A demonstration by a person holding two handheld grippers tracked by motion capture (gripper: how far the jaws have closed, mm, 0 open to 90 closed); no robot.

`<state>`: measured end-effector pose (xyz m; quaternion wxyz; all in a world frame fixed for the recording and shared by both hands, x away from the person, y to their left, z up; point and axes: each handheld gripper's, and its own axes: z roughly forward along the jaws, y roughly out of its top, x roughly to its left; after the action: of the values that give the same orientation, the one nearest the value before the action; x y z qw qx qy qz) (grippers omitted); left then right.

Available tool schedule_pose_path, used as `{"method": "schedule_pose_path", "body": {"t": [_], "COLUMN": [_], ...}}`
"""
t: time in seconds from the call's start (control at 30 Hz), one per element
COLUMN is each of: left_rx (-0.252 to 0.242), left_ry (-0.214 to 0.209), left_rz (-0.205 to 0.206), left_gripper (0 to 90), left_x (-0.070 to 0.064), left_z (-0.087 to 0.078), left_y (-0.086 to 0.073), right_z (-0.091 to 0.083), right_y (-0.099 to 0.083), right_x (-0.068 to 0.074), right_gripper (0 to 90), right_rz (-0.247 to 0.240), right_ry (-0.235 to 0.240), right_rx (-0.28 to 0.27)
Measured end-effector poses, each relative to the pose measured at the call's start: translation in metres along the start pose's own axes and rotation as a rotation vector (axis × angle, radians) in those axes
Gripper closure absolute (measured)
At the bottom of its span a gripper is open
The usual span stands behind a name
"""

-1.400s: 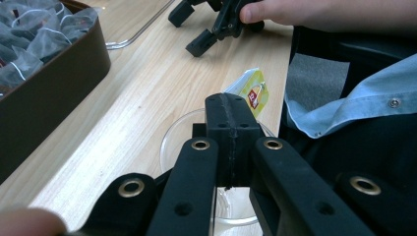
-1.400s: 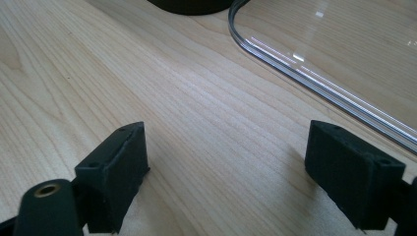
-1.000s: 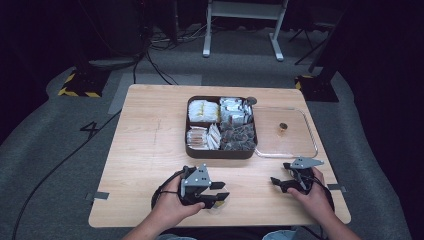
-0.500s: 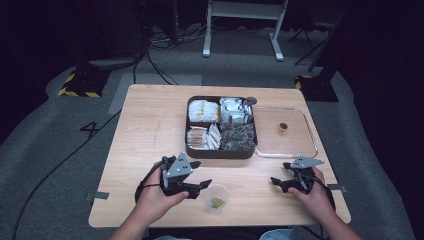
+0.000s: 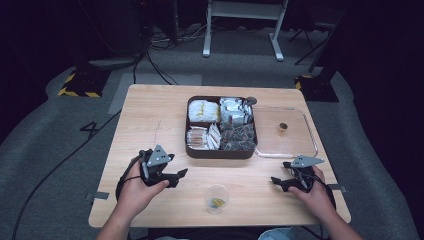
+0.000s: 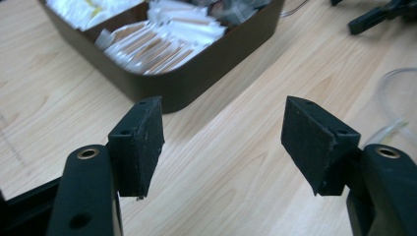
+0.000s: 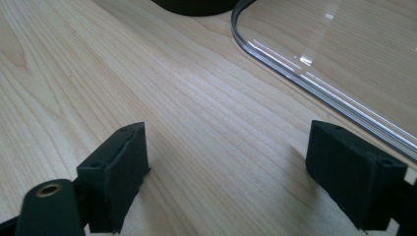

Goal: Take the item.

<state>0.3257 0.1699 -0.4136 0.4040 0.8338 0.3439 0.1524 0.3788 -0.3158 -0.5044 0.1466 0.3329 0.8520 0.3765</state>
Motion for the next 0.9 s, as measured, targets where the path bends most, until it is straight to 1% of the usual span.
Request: {"method": "schedule_pose_path", "body": {"t": [0.03,0.07,0.1,0.23,0.3,0.33,0.43,0.53,0.57,0.63,0.67,0.73,0.8,0.83,0.87,0.9], "left_rx": [0.013,0.013,0.025,0.048,0.052,0.053,0.069,0.079,0.096,0.106,0.113,0.117,0.139,0.139,0.170,0.187], "left_ry": [0.019,0.019,0.031,0.055,0.060,0.066,0.071,0.075,0.085,0.086,0.085,0.087,0.099,0.099,0.104,0.114], "left_rz": [-0.006,-0.006,-0.013,-0.035,-0.040,-0.044,-0.047,-0.053,-0.050,-0.053,-0.069,-0.068,-0.084,-0.084,-0.093,-0.100], "left_gripper": [32.9,32.8,32.8,32.5,32.2,32.1,31.7,30.8,30.3,30.1,30.0,29.9,29.6,29.0,28.3,28.1], "left_x": [0.007,0.007,0.011,0.021,0.022,0.024,0.026,0.027,0.030,0.033,0.035,0.037,0.042,0.042,0.044,0.044], "left_z": [0.001,0.001,0.001,-0.001,-0.001,-0.002,-0.004,-0.003,-0.003,-0.001,0.000,0.001,0.004,0.004,0.007,0.009], "left_y": [-0.006,-0.006,-0.011,-0.024,-0.026,-0.032,-0.042,-0.047,-0.052,-0.057,-0.060,-0.061,-0.066,-0.066,-0.070,-0.072], "right_z": [0.000,0.000,0.000,0.000,0.000,0.000,0.000,0.000,0.000,0.000,0.000,0.000,0.000,0.000,0.000,0.000], "right_y": [0.000,0.000,0.000,0.000,0.000,0.000,0.000,0.000,0.000,0.000,0.000,0.000,0.000,0.000,0.000,0.000], "right_x": [-0.001,-0.001,-0.001,-0.001,-0.001,0.000,0.000,0.000,0.000,0.000,0.000,0.000,0.000,0.000,0.000,0.000], "right_gripper": [16.4,16.4,16.4,16.4,16.4,16.4,16.3,16.4,16.4,16.4,16.4,16.4,16.4,16.4,16.4,16.4], "right_rz": [-0.002,-0.002,-0.002,-0.002,-0.002,-0.003,-0.005,-0.005,-0.004,-0.005,-0.004,-0.005,-0.004,-0.005,-0.004,-0.005], "right_ry": [0.000,0.000,0.001,0.001,0.001,0.000,-0.001,-0.001,-0.001,-0.001,-0.001,-0.001,-0.001,-0.001,0.000,0.001], "right_rx": [0.000,0.000,0.000,0.000,0.000,0.001,0.002,0.002,0.001,0.002,0.001,0.001,0.001,0.001,0.001,0.001]}}
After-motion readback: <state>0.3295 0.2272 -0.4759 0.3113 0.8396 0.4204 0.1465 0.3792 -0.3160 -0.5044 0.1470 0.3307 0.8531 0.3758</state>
